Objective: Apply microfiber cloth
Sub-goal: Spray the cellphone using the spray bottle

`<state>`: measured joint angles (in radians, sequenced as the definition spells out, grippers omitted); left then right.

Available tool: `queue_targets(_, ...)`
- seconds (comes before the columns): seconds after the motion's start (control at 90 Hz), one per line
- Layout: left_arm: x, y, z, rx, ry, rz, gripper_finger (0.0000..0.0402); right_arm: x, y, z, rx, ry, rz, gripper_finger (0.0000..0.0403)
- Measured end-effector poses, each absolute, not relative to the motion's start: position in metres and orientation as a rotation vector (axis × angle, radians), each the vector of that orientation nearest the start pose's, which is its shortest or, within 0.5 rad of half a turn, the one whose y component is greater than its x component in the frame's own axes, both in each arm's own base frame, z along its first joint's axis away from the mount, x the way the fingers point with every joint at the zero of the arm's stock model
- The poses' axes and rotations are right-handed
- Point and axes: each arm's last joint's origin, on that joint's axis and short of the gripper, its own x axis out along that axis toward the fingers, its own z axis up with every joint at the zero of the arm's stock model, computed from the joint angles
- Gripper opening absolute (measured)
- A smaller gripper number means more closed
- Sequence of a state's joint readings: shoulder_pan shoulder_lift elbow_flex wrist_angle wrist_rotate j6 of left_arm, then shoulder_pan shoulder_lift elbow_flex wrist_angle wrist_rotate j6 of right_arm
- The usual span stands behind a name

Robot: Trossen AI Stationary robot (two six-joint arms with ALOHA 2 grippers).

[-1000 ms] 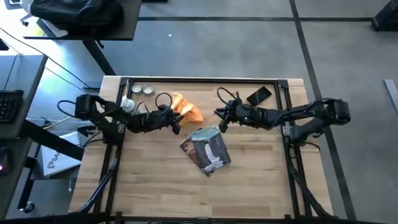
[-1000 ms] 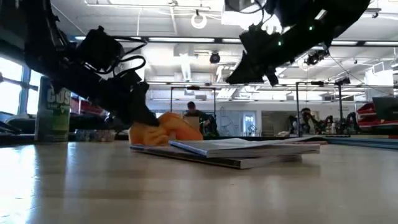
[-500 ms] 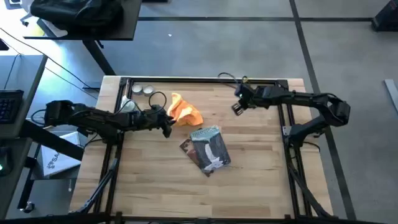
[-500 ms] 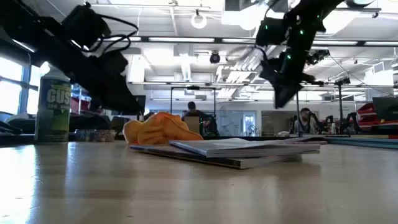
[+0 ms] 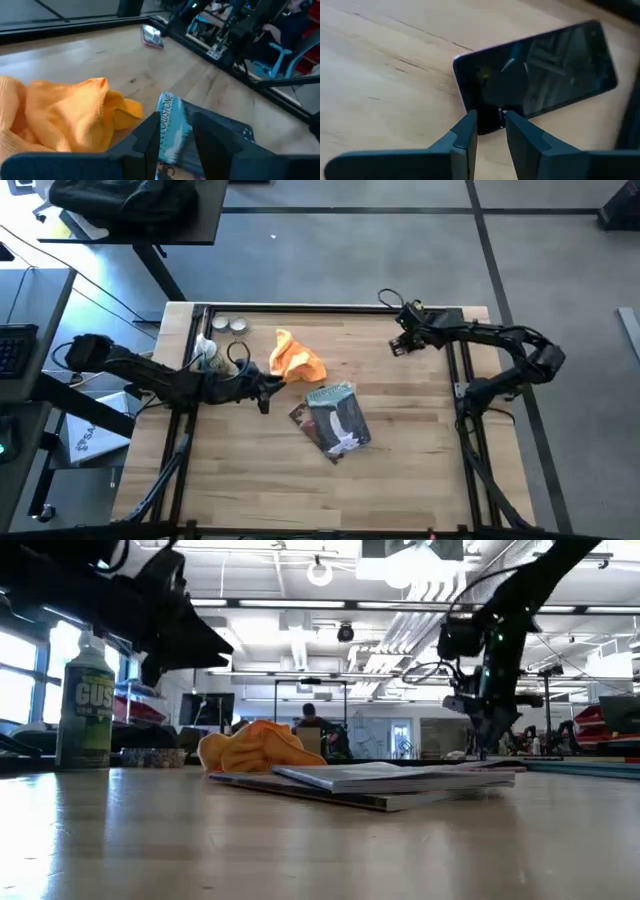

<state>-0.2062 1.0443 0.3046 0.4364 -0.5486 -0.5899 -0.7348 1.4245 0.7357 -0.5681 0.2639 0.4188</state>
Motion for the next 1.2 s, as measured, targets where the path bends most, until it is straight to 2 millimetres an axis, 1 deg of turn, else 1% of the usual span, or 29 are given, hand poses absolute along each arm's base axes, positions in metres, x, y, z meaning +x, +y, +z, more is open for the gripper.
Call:
queue_targets(0.133, 0.195, -0.036, 0.187, -0.439, 0.150, 0.359, 0.0094, 0.166, -0.165, 0.156, 0.590, 1.085, -1.178, 0.0070)
queue_targets(0.2, 0.195, -0.040, 0.188, -0.421, 0.151, 0.336, 0.0094, 0.166, -0.164, 0.153, 0.577, 1.072, -1.179, 0.0063)
queue_targets(0.356, 0.192, -0.051, 0.188, -0.377, 0.166, 0.269, 0.0091, 0.166, -0.165, 0.145, 0.536, 1.012, -1.186, 0.0014)
queue_targets(0.4, 0.191, -0.054, 0.188, -0.379, 0.167, 0.259, 0.0087, 0.165, -0.165, 0.143, 0.517, 0.994, -1.191, 0.0006)
queue_targets(0.5, 0.189, -0.060, 0.187, -0.397, 0.177, 0.256, 0.0074, 0.165, -0.164, 0.139, 0.507, 0.975, -1.188, 0.0005)
queue_targets(0.622, 0.184, -0.067, 0.181, -0.394, 0.229, 0.251, 0.0057, 0.160, -0.160, 0.132, 0.503, 1.005, -1.183, 0.0001)
queue_targets(0.722, 0.180, -0.073, 0.178, -0.397, 0.249, 0.254, 0.0046, 0.159, -0.156, 0.127, 0.498, 0.997, -1.188, 0.0000)
queue_targets(0.856, 0.177, -0.080, 0.177, -0.404, 0.252, 0.243, 0.0036, 0.162, -0.146, 0.123, 0.490, 0.992, -1.191, 0.0000)
queue_targets(1.022, 0.175, -0.088, 0.172, -0.389, 0.262, 0.252, 0.0029, 0.176, -0.125, 0.122, 0.469, 0.998, -1.122, 0.0000)
queue_targets(1.133, 0.178, -0.089, 0.165, -0.405, 0.266, 0.298, 0.0027, 0.188, -0.107, 0.121, 0.481, 0.983, -1.055, 0.0000)
queue_targets(1.2, 0.184, -0.089, 0.162, -0.431, 0.265, 0.279, 0.0027, 0.194, -0.096, 0.121, 0.487, 0.971, -1.019, 0.0000)
